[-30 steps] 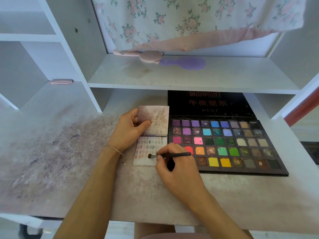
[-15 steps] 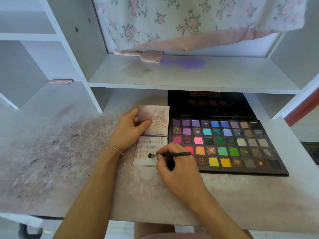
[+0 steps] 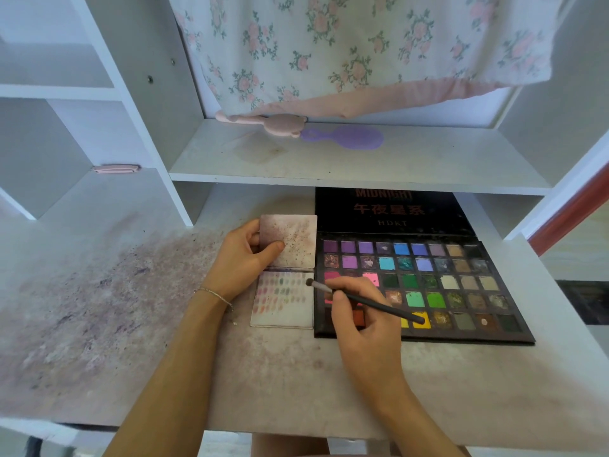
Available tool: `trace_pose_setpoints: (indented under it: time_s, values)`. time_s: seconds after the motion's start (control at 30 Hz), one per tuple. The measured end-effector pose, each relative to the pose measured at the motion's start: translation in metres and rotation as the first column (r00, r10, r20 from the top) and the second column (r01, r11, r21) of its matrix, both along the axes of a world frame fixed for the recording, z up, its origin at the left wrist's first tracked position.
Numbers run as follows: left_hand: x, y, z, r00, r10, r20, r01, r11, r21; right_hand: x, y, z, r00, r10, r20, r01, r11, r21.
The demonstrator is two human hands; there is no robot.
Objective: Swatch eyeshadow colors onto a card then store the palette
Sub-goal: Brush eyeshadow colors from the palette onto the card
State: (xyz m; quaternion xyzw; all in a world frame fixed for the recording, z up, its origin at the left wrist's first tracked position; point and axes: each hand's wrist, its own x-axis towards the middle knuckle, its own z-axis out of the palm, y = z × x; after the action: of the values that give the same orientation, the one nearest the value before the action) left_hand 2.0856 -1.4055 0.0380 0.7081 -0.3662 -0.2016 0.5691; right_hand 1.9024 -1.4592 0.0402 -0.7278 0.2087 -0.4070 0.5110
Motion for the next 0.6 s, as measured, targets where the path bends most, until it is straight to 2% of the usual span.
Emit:
trace_pose_setpoints:
  time_s: [0.37,0.47,0.6]
  values:
    - [-0.010,-0.002,0.007,0.997,0.074,0.037,-0.078,0.991,0.107,-0.051,-0.030,0.006,0.989,-0.078,-0.122,0.076,0.997,-0.021]
    - [-0.015,-0.002,0.008,0.988,0.122,0.094,-0.137,0.976,0.170,-0.065,-0.042,0.006,0.984,-0.117,-0.136,0.118,0.993,-0.002]
    - [-0.029,0.002,0.005,0.959,0.263,0.105,-0.273,0.957,0.095,-0.086,-0.059,0.005,0.969,-0.201,-0.142,0.206,0.978,0.021]
